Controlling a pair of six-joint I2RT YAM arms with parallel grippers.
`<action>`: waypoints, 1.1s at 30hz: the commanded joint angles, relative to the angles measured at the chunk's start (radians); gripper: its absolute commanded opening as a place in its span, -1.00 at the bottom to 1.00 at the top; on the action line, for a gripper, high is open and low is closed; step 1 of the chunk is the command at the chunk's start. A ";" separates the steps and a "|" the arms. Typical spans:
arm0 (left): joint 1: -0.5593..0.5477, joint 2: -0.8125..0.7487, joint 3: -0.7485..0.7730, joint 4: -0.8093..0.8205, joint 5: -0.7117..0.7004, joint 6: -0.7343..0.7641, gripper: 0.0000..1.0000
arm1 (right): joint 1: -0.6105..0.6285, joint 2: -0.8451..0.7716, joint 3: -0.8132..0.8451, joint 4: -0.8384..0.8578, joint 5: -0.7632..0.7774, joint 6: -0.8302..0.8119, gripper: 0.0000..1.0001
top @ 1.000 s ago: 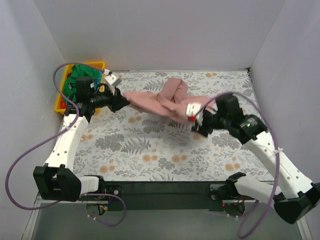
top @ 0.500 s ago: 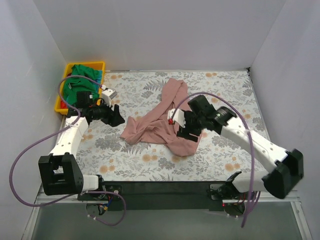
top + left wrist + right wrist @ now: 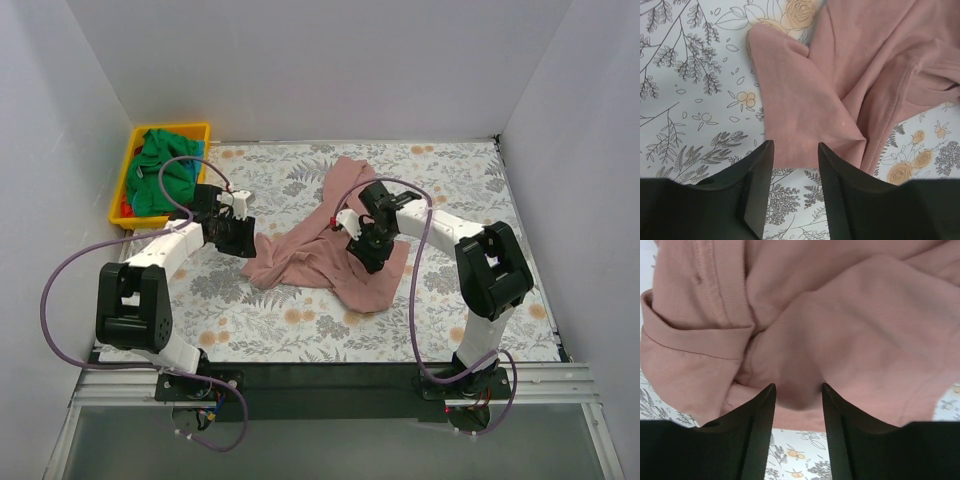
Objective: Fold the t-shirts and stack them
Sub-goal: Flatten the tshirt out
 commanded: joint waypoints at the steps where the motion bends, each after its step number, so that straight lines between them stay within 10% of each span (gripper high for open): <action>1: -0.014 0.010 0.022 -0.009 -0.073 -0.032 -0.24 | 0.054 -0.008 -0.049 -0.025 -0.040 0.002 -0.04; 11: -0.017 0.039 0.087 -0.066 -0.011 -0.067 -0.32 | 0.317 -0.009 -0.089 -0.225 -0.383 -0.052 -0.24; 16: -0.051 0.008 0.082 -0.082 0.011 -0.066 -0.12 | 0.148 -0.068 0.186 -0.322 -0.624 -0.035 -0.08; 22: -0.082 0.048 0.070 -0.060 -0.053 -0.095 0.10 | -0.122 0.061 0.364 -0.229 -0.344 0.117 0.07; 33: -0.082 0.090 0.047 -0.020 -0.125 -0.112 -0.02 | -0.147 0.225 0.355 -0.037 -0.066 0.203 0.07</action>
